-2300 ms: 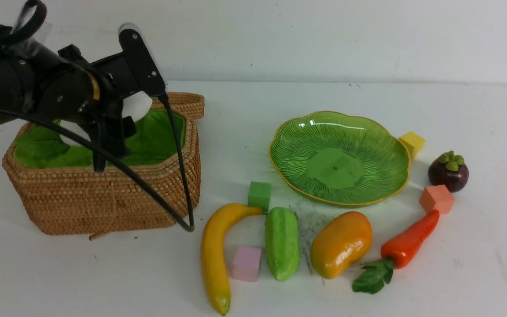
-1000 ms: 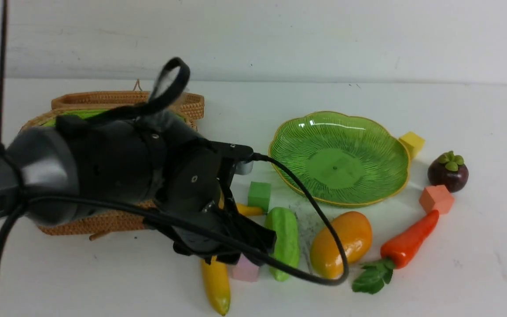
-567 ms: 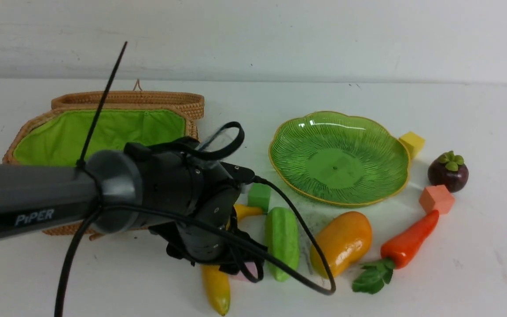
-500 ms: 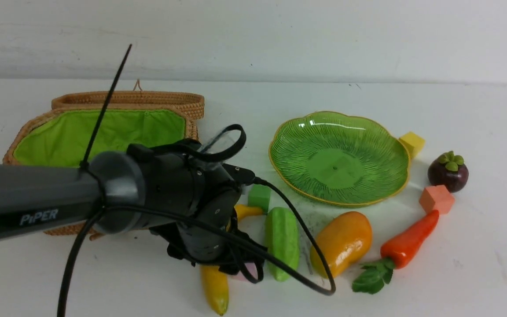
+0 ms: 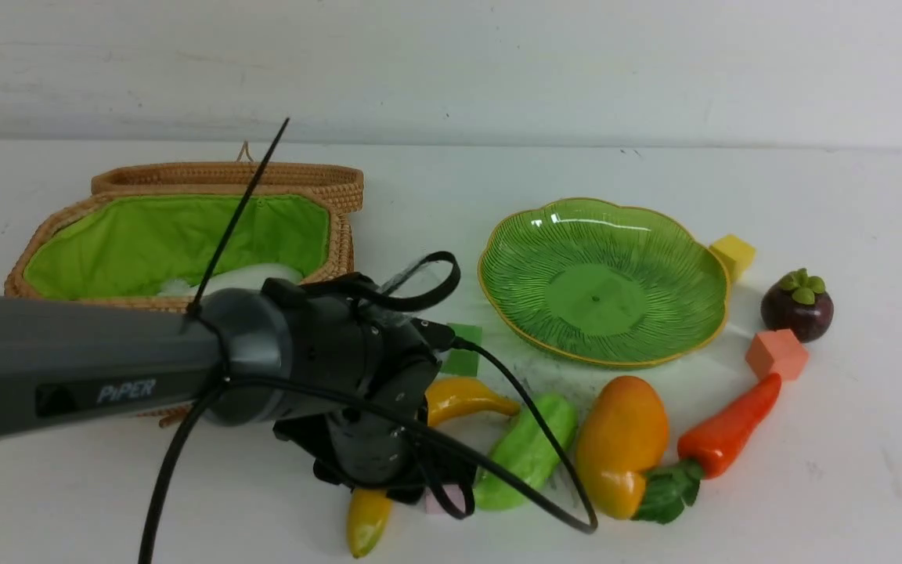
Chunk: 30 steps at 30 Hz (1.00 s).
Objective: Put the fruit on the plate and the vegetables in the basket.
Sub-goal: Use the left arm to grab a banana and put it into the right plate
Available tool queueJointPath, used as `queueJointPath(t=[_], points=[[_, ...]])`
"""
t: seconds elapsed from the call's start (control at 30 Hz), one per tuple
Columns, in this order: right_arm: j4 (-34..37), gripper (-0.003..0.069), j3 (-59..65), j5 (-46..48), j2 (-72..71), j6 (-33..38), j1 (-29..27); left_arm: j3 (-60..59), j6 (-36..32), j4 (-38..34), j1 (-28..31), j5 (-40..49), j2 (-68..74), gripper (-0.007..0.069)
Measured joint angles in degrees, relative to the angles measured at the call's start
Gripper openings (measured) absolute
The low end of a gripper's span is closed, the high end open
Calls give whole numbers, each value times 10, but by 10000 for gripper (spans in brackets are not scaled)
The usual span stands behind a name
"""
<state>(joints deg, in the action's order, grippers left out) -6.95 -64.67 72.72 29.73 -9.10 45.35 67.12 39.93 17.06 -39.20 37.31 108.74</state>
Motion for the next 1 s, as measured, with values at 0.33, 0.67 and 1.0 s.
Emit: queueJointPath(t=[0.33, 0.67, 1.0], points=[[6, 196, 0, 0, 0, 0, 0, 0, 54, 28, 0, 11, -88, 302], [-51, 202, 0, -17, 0, -25, 0, 39, -84, 33, -69, -46, -186, 302], [-173, 204, 0, -10, 0, -145, 0, 338, -318, -43, -45, -54, 34, 302]])
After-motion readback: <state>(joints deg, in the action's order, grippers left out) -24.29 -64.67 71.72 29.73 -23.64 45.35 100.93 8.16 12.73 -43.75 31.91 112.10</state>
